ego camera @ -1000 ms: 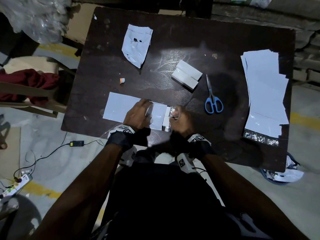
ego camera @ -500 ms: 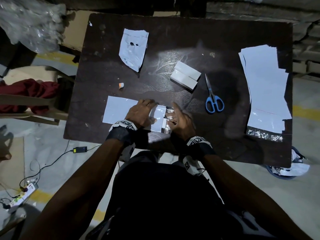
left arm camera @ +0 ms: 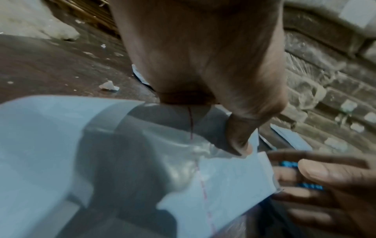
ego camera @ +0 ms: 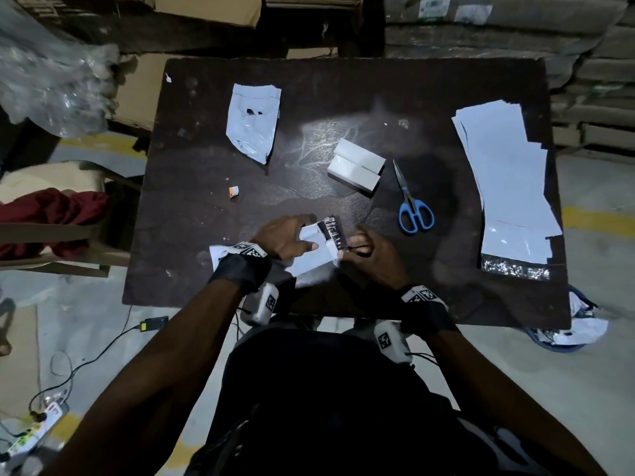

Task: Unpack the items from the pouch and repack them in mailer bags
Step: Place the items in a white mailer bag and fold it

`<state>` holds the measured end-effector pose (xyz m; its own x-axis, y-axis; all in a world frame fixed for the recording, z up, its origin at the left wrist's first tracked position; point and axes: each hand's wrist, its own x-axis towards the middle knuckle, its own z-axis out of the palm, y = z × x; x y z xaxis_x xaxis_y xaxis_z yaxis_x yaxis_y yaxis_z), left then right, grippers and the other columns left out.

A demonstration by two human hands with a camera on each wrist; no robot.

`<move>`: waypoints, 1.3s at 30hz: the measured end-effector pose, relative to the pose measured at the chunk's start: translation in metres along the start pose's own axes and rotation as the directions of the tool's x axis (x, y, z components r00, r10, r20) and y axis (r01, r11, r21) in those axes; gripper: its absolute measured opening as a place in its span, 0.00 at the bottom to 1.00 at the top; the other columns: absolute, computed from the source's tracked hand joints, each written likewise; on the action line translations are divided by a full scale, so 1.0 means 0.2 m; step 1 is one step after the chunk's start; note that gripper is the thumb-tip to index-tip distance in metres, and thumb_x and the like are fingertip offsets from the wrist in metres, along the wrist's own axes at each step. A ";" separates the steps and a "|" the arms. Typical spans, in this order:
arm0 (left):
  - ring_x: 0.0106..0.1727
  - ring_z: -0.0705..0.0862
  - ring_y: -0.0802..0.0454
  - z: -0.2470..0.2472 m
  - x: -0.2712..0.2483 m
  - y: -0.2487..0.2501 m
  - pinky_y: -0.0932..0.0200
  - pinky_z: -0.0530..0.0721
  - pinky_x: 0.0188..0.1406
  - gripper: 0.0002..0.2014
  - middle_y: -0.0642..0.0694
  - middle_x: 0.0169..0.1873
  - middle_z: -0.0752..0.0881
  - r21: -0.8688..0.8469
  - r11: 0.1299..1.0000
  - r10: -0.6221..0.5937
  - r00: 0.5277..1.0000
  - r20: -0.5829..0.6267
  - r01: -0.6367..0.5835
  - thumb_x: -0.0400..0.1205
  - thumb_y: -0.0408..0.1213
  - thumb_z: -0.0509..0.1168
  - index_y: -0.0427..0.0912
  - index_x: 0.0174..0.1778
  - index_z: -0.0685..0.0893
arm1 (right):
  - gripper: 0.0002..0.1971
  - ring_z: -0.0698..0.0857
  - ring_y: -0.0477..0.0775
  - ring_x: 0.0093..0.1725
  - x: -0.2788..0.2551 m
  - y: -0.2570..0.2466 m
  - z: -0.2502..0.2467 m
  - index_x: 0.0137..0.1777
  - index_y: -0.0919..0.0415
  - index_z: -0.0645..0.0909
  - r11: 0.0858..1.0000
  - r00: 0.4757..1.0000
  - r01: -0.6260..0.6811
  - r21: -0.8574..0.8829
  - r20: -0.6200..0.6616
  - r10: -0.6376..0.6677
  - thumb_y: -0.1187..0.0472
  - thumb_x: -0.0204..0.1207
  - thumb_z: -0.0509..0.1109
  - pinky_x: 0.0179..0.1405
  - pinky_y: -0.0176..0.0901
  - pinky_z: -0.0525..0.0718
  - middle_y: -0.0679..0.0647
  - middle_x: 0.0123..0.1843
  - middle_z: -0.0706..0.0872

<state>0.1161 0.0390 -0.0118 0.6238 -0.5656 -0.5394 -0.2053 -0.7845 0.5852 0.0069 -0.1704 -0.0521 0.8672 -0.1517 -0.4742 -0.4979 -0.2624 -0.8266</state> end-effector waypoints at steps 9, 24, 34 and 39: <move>0.43 0.79 0.51 -0.16 -0.06 0.18 0.55 0.76 0.45 0.22 0.39 0.47 0.87 -0.659 0.735 0.037 0.979 -0.199 -0.161 0.78 0.45 0.75 0.40 0.65 0.80 | 0.09 0.86 0.46 0.32 0.00 -0.35 -0.08 0.51 0.69 0.84 0.841 0.999 -0.029 0.541 0.045 0.005 0.66 0.73 0.77 0.30 0.36 0.83 0.53 0.36 0.89; 0.37 0.85 0.56 -0.47 -0.13 0.44 0.57 0.89 0.45 0.04 0.49 0.33 0.89 -0.755 0.466 -0.045 0.840 -0.541 -0.462 0.76 0.26 0.73 0.38 0.45 0.89 | 0.11 0.79 0.41 0.31 -0.03 -0.93 -0.56 0.40 0.57 0.82 0.853 0.915 0.402 0.333 -0.121 -0.384 0.73 0.72 0.76 0.33 0.29 0.79 0.42 0.29 0.82; 0.32 0.77 0.57 -0.42 -0.08 0.50 0.57 0.79 0.40 0.04 0.49 0.34 0.82 -0.770 0.414 -0.073 0.826 -0.559 -0.485 0.81 0.29 0.69 0.42 0.45 0.84 | 0.07 0.88 0.45 0.39 -0.03 -0.94 -0.56 0.48 0.63 0.88 0.812 0.891 0.448 0.374 -0.263 -0.371 0.70 0.71 0.78 0.41 0.36 0.85 0.47 0.37 0.91; 0.34 0.75 0.56 -0.39 -0.05 0.50 0.59 0.75 0.38 0.05 0.56 0.31 0.83 -0.788 0.420 -0.097 0.841 -0.532 -0.450 0.82 0.29 0.68 0.44 0.44 0.83 | 0.06 0.87 0.48 0.35 0.00 -0.88 -0.55 0.41 0.72 0.86 0.830 0.887 0.440 0.343 -0.309 -0.342 0.69 0.70 0.79 0.39 0.37 0.86 0.52 0.34 0.90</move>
<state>0.1478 -0.0147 0.1000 0.9456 -0.2649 -0.1887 0.2278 0.1254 0.9656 0.0939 -0.2292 0.1269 0.9397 -0.3392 -0.0442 -0.0318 0.0419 -0.9986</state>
